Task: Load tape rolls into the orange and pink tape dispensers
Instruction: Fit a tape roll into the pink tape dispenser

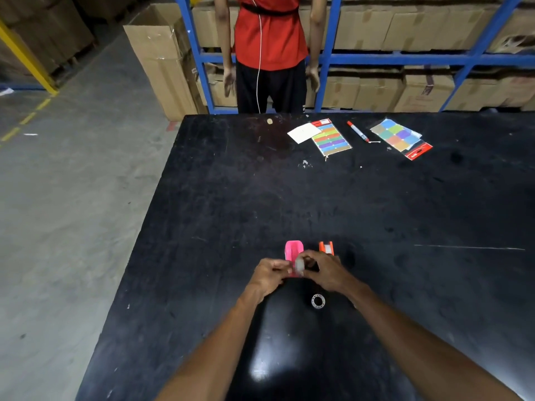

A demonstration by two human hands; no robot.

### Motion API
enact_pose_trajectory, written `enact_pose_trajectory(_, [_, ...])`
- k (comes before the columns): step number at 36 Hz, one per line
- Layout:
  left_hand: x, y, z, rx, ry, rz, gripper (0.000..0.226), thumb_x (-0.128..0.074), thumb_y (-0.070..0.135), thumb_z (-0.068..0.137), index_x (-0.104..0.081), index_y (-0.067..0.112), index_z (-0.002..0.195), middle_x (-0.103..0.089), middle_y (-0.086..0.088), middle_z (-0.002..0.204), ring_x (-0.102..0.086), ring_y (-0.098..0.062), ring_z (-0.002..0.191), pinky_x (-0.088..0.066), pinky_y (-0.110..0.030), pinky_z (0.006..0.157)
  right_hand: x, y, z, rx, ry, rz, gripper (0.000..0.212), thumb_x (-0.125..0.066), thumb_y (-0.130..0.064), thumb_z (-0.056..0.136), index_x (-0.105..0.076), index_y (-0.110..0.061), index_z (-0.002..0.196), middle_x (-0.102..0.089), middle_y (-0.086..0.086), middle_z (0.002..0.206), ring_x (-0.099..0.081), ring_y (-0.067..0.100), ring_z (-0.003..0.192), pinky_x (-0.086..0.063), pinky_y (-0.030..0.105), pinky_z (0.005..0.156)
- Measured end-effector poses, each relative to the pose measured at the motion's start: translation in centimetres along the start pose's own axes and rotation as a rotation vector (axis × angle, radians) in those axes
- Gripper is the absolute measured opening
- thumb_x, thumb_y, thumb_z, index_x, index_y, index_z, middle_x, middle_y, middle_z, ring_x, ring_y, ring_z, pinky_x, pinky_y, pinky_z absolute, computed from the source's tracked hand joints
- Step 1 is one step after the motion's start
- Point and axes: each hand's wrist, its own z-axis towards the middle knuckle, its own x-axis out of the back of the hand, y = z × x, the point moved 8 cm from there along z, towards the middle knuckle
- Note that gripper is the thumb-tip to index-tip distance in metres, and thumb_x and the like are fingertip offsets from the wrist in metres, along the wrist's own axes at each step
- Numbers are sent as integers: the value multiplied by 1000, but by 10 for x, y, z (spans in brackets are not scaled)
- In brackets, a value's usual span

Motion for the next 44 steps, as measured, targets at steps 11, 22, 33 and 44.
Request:
enact_pose_trajectory(11, [0, -9, 51, -79, -48, 585, 114, -87, 22, 64, -17, 30, 154, -32, -3, 151, -27, -25, 141, -18, -35, 121, -2, 14, 51, -49, 1, -322, 44, -66, -46, 84, -60, -36, 126, -49, -10, 129, -45, 21, 118, -31, 41, 93])
enact_pose_trajectory(22, [0, -13, 87, -167, -15, 608, 112, -89, 45, 52, -27, 41, 144, -49, 11, 133, -36, -18, 119, -37, -45, 106, -6, 17, 80, -15, -100, -424, 38, -63, -44, 84, -63, -32, 121, -44, -6, 126, -43, 22, 118, -31, 45, 93])
enact_pose_trajectory(33, [2, -14, 90, -142, -18, 565, 108, -91, 37, 50, -33, 42, 141, -53, 13, 128, -35, -15, 120, -36, -43, 108, -10, 19, 86, 35, -65, -512, 34, -62, -44, 82, -64, -32, 114, -40, -8, 125, -42, 21, 113, -32, 45, 89])
enact_pose_trajectory(44, [-1, -12, 89, -108, -26, 545, 108, -92, 34, 51, -34, 43, 141, -53, 15, 130, -35, -14, 121, -35, -44, 108, -12, 15, 96, 62, -120, -632, 25, -58, -35, 84, -66, -26, 106, -43, -9, 128, -38, 21, 112, -25, 45, 87])
